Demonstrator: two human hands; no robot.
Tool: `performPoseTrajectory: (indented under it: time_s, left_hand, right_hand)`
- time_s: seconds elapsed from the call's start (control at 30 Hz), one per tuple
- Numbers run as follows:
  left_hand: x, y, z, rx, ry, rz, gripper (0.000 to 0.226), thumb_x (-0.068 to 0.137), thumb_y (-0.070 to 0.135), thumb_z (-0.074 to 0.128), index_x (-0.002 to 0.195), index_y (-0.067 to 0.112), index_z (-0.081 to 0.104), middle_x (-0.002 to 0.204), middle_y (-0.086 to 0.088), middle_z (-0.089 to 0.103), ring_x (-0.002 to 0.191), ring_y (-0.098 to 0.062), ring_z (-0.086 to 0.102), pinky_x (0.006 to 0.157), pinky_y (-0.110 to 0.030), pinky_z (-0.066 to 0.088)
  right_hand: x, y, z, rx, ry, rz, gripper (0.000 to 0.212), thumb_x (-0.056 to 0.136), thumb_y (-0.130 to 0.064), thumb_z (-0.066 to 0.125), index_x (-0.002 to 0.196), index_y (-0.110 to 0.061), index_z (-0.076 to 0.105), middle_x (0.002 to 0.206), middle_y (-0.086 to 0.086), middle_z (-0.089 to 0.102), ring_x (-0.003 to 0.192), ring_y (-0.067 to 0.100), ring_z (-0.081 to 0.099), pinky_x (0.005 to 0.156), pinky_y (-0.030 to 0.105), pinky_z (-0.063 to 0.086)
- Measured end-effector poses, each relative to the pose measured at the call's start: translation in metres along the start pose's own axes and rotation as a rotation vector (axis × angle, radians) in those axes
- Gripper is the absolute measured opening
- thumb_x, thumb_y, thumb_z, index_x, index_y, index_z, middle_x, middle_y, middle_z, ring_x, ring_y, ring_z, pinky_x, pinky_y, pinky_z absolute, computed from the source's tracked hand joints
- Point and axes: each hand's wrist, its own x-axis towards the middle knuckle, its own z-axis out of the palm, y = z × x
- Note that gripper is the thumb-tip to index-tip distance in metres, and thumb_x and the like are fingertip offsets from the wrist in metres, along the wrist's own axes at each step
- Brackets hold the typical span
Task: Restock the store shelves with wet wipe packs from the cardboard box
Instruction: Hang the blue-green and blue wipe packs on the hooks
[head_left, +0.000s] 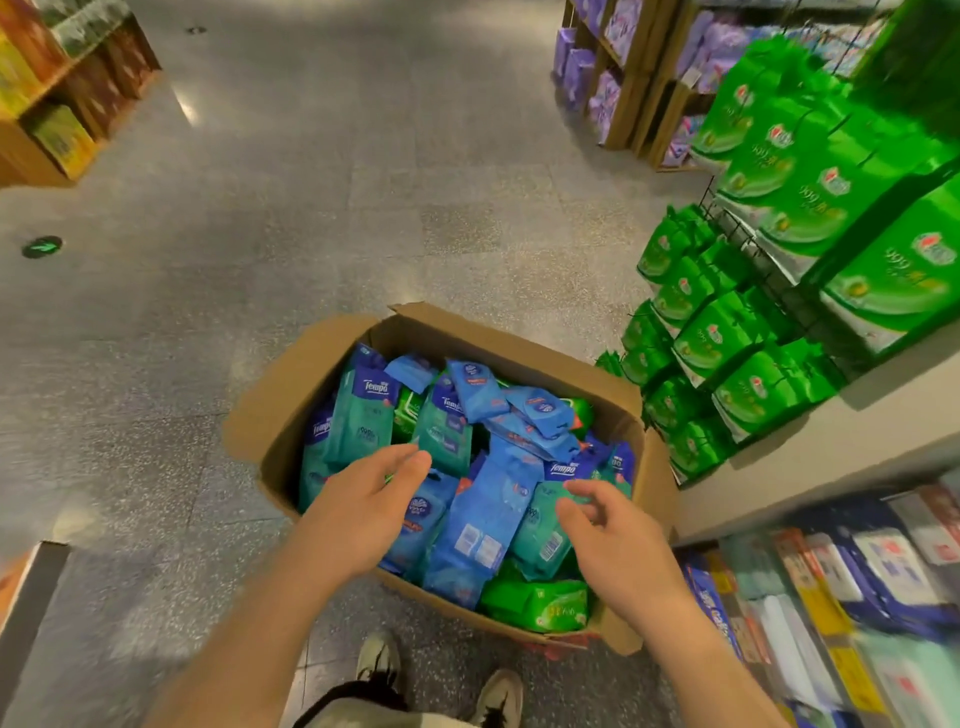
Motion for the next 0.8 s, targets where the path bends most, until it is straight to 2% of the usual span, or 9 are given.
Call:
performPoseTrajectory:
  time_s: [0.17,0.23,0.3,0.4,0.5,0.57,0.63,0.7,0.8]
  left_hand:
    - [0.041,-0.019,-0.002,0.040,-0.097,-0.008,0.048,0.103,0.055,0.043,0.142,0.031,0.055,0.138,0.013,0.058,0.113,0.001,0.047,0.096,-0.024,0.034]
    - [0.056,-0.031,-0.004,0.073,-0.168,-0.005,0.048,0.102,0.055,0.044,0.143,0.032,0.054,0.136,0.016,0.057,0.112,0.001,0.047,0.096,-0.024,0.035]
    - [0.069,-0.045,-0.007,0.087,-0.225,-0.008,0.045,0.101,0.055,0.048,0.141,0.034,0.055,0.126,0.021,0.057,0.110,0.001,0.051,0.095,-0.024,0.037]
    - [0.082,-0.062,-0.012,0.104,-0.300,-0.019,0.038,0.101,0.054,0.050,0.136,0.041,0.055,0.113,0.025,0.055,0.111,-0.001,0.055,0.093,-0.025,0.040]
    - [0.094,-0.075,-0.018,0.160,-0.376,-0.002,0.042,0.101,0.054,0.048,0.140,0.040,0.052,0.114,0.024,0.055,0.108,-0.001,0.053,0.093,-0.027,0.040]
    - [0.100,-0.080,-0.022,0.187,-0.413,0.010,0.044,0.101,0.054,0.048,0.142,0.039,0.051,0.114,0.025,0.055,0.109,-0.001,0.052,0.093,-0.027,0.040]
    - [0.106,-0.081,-0.025,0.211,-0.437,0.028,0.042,0.101,0.053,0.049,0.141,0.039,0.052,0.113,0.026,0.055,0.108,0.000,0.055,0.091,-0.026,0.040]
    - [0.111,-0.079,-0.027,0.229,-0.453,0.054,0.041,0.101,0.053,0.049,0.140,0.040,0.052,0.109,0.029,0.055,0.103,0.001,0.057,0.086,-0.024,0.041]
    - [0.114,-0.078,-0.029,0.221,-0.464,0.089,0.039,0.100,0.051,0.052,0.137,0.041,0.054,0.103,0.031,0.057,0.096,0.004,0.057,0.083,-0.023,0.043]
  right_hand:
    - [0.029,0.005,0.040,-0.036,0.022,0.076,0.023,0.100,-0.046,0.057,0.120,-0.035,0.060,0.089,-0.015,0.065,0.069,-0.002,0.062,0.052,0.013,0.040]
    - [0.042,0.002,0.057,-0.055,0.064,0.119,0.023,0.099,-0.045,0.059,0.118,-0.031,0.061,0.090,-0.015,0.065,0.073,0.000,0.061,0.053,0.011,0.038]
    - [0.052,-0.001,0.073,-0.070,0.188,0.160,0.025,0.097,-0.042,0.062,0.117,-0.025,0.063,0.102,-0.007,0.066,0.093,0.009,0.063,0.068,0.015,0.041]
    - [0.059,0.001,0.089,-0.238,0.456,0.229,0.044,0.091,-0.041,0.068,0.126,-0.016,0.060,0.124,0.009,0.060,0.122,0.031,0.053,0.098,0.039,0.039]
    - [0.066,0.015,0.103,-0.182,0.527,0.433,0.073,0.086,-0.039,0.073,0.144,-0.007,0.042,0.140,0.020,0.048,0.133,0.041,0.042,0.108,0.047,0.035]
    - [0.074,0.032,0.115,0.017,0.512,0.500,0.083,0.080,-0.038,0.077,0.142,-0.002,0.036,0.137,0.023,0.051,0.130,0.042,0.049,0.107,0.050,0.043]
    - [0.079,0.042,0.124,0.225,0.519,0.532,0.074,0.080,-0.031,0.079,0.133,-0.002,0.037,0.130,0.020,0.060,0.121,0.038,0.060,0.098,0.047,0.051]
    - [0.082,0.047,0.127,0.290,0.512,0.558,0.063,0.085,-0.022,0.079,0.129,-0.002,0.038,0.124,0.016,0.064,0.113,0.034,0.064,0.089,0.038,0.051]
    - [0.082,0.049,0.126,0.324,0.518,0.535,0.054,0.087,-0.020,0.079,0.126,-0.006,0.043,0.122,0.012,0.066,0.109,0.031,0.065,0.086,0.035,0.050]
